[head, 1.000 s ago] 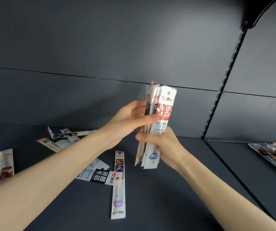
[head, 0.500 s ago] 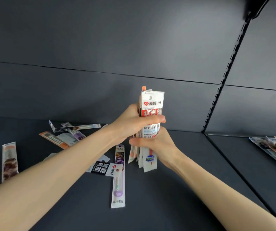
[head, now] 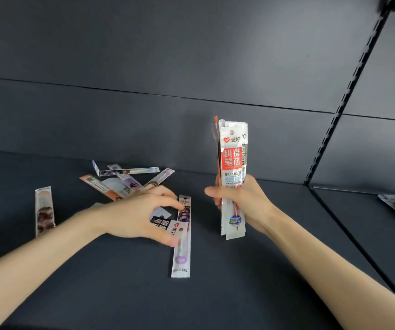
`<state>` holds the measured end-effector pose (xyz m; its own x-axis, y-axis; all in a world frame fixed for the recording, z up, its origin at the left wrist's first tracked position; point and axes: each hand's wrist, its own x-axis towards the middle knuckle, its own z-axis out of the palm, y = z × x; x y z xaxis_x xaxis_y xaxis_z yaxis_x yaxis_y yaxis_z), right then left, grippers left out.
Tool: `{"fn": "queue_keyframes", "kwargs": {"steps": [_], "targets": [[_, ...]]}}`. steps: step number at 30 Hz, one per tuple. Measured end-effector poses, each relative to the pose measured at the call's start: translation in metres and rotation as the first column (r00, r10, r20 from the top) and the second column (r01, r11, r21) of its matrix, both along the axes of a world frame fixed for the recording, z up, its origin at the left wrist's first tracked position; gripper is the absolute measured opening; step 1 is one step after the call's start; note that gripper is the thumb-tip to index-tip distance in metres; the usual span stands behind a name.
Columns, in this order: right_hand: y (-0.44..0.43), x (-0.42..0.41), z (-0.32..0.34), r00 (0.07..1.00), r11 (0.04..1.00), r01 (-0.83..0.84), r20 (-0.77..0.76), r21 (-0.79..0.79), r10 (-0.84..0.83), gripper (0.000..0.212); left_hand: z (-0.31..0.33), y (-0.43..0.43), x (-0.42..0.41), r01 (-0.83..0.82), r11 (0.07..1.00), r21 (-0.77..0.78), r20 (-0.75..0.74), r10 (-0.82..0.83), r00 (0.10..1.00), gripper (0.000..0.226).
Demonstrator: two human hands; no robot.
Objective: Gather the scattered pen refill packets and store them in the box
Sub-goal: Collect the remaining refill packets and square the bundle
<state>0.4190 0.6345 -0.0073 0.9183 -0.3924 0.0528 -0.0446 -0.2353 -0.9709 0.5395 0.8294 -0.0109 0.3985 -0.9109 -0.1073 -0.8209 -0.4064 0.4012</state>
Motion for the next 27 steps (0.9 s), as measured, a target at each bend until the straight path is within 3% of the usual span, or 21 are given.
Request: {"fn": "queue_keyframes", "kwargs": {"steps": [2, 5, 7, 14, 16, 20, 24, 27], "targets": [[0.002, 0.0, 0.001, 0.999, 1.0, -0.026, -0.025, -0.018, 0.025, 0.02, -0.002, 0.002, -0.004, -0.021, 1.0, 0.012, 0.101, 0.02, 0.995, 0.071], [0.006, -0.003, 0.007, 0.996, 0.995, -0.06, -0.07, -0.082, 0.054, 0.018, -0.004, 0.003, -0.007, 0.012, 0.999, -0.043, 0.099, -0.008, 0.995, 0.039], [0.01, -0.007, 0.008, 0.994, 0.993, -0.085, -0.078, -0.084, 0.078, 0.015, -0.002, 0.002, -0.008, 0.014, 0.995, -0.101, 0.052, -0.008, 0.999, 0.023], [0.013, -0.021, 0.005, 0.994, 0.995, -0.1, -0.043, 0.004, 0.1, 0.014, 0.021, -0.005, -0.012, -0.065, 0.955, -0.29, -0.221, 0.0, 0.975, 0.012], [0.013, -0.024, 0.006, 0.992, 0.988, -0.122, 0.001, 0.094, 0.122, 0.014, 0.041, -0.007, -0.016, -0.119, 0.892, -0.437, -0.263, 0.0, 0.965, 0.012], [0.015, -0.025, 0.006, 0.996, 0.978, -0.087, 0.039, 0.192, 0.081, 0.014, 0.071, -0.02, -0.025, -0.325, 0.648, -0.689, -0.45, -0.031, 0.892, 0.015], [0.02, -0.025, 0.007, 0.993, 0.955, -0.09, 0.093, 0.283, 0.066, 0.036, 0.065, -0.038, -0.034, -0.448, 0.544, -0.709, -0.578, -0.086, 0.811, 0.013], [0.02, -0.026, 0.005, 0.994, 0.961, -0.099, 0.074, 0.26, 0.082, 0.053, 0.055, -0.047, -0.035, -0.521, 0.509, -0.685, -0.657, -0.122, 0.744, 0.013]]}}
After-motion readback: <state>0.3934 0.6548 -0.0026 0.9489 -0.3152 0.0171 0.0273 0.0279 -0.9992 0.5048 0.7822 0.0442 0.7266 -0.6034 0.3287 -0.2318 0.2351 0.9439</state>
